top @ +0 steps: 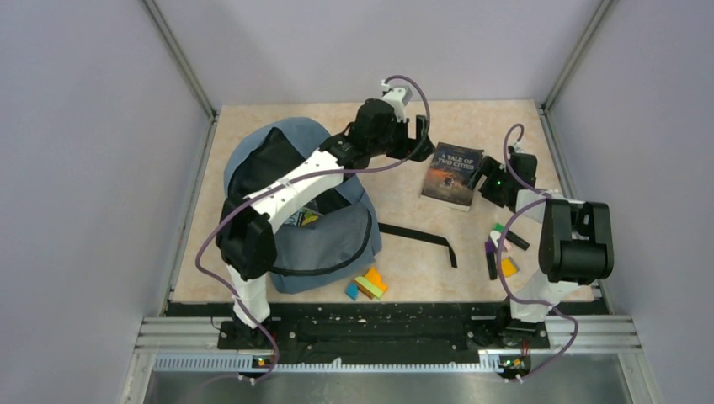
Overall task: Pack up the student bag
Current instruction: Pick up the book from the center of the board.
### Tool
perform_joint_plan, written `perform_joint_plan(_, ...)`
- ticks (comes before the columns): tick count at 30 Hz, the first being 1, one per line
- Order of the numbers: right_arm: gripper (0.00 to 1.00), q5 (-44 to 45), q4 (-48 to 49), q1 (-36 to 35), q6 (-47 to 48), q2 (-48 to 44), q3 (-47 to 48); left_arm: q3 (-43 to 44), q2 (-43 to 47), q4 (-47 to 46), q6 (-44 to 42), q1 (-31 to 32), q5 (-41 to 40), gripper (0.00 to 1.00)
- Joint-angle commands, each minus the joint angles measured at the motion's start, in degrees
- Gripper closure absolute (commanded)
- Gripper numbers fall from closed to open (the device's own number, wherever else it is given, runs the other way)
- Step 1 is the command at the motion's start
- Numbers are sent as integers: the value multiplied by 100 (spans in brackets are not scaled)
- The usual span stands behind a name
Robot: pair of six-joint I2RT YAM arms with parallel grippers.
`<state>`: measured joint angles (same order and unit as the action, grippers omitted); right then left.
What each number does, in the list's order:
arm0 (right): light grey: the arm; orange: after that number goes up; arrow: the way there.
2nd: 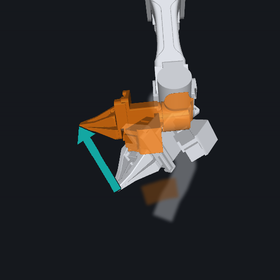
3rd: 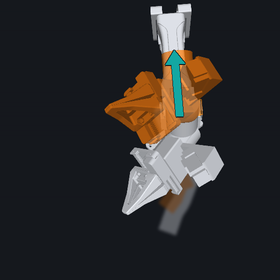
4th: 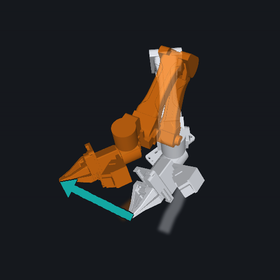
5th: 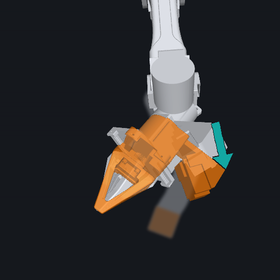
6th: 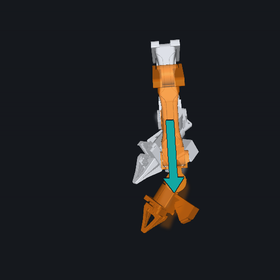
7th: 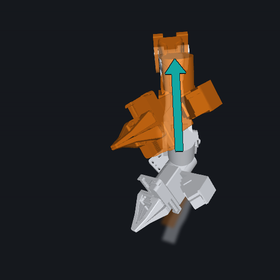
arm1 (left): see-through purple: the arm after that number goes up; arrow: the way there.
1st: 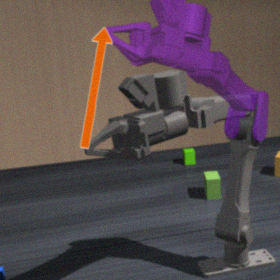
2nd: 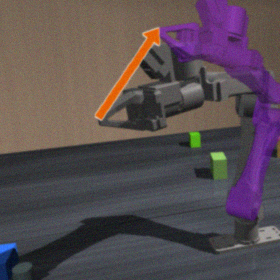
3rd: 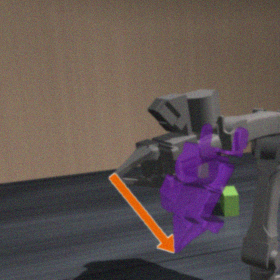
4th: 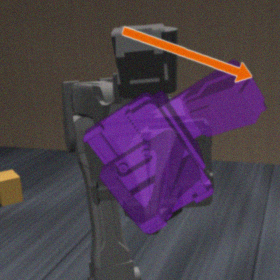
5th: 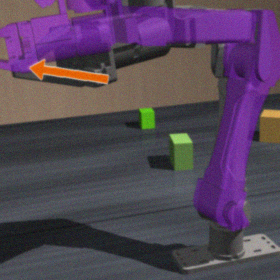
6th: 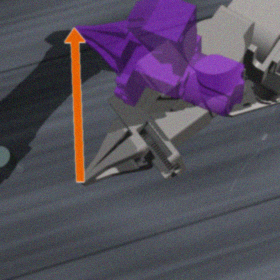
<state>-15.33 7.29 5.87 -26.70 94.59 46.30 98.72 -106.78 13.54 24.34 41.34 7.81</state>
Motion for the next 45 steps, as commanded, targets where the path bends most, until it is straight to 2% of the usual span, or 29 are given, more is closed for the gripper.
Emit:
perform_joint_plan(1,21,-165,135,50,111,155,210,-82,-423,-467,489,25,-13,7)
perform_joint_plan(17,23,-414,295,46,97,384,191,186,-1922,-803,1196,138,-87,7)
perform_joint_plan(30,26,-967,232,8,185,712,356,407,-2740,-1297,1415,128,509,8)
perform_joint_plan(40,33,-1043,159,-301,162,1069,545,54,-2594,-2333,1838,146,1202,33)
perform_joint_plan(45,41,-1027,90,-508,164,1194,615,-445,-2140,-3006,2001,155,1140,37)
